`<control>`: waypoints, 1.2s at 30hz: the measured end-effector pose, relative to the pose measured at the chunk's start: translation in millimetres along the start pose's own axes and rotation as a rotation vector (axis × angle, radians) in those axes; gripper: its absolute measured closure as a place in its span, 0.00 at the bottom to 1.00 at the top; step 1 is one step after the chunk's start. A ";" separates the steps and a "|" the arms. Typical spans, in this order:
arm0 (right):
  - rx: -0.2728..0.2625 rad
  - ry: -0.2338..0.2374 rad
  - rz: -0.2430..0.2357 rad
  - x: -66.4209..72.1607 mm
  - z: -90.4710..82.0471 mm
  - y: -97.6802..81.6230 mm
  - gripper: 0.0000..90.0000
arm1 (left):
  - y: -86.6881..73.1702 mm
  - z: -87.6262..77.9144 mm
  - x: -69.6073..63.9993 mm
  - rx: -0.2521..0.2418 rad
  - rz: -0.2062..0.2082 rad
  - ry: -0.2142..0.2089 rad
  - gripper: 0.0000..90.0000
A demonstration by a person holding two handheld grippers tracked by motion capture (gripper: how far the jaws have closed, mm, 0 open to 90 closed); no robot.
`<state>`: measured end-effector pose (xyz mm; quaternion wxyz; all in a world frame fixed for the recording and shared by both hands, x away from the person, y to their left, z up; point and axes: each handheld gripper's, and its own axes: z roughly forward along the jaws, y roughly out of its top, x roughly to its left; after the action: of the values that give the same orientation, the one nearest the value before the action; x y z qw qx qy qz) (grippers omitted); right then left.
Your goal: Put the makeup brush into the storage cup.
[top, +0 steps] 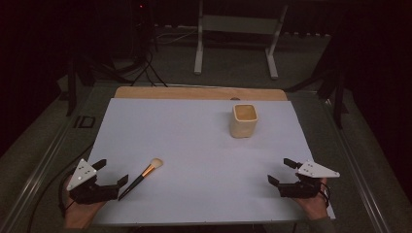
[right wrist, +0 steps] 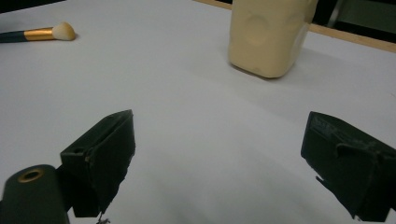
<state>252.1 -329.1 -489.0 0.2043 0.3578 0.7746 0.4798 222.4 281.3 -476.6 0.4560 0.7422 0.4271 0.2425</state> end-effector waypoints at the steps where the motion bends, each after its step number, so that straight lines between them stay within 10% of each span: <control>1: 0.000 0.000 0.000 0.0 0.0 0.0 0.11 | 0.0 0.0 0.0 0.000 0.000 0.000 0.07; 19: -0.004 -0.015 -0.001 -1.3 -0.5 0.7 0.11 | 2.6 -4.4 0.3 -0.017 -0.022 -0.017 0.08; 36: -0.037 -0.040 0.005 -2.0 -5.7 2.3 0.11 | 31.5 11.3 -12.5 0.006 0.073 -0.056 0.10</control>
<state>250.4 -333.4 -484.4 0.2252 0.3654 0.7605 0.4873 237.4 258.3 -453.6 0.4566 0.7649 0.3877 0.2369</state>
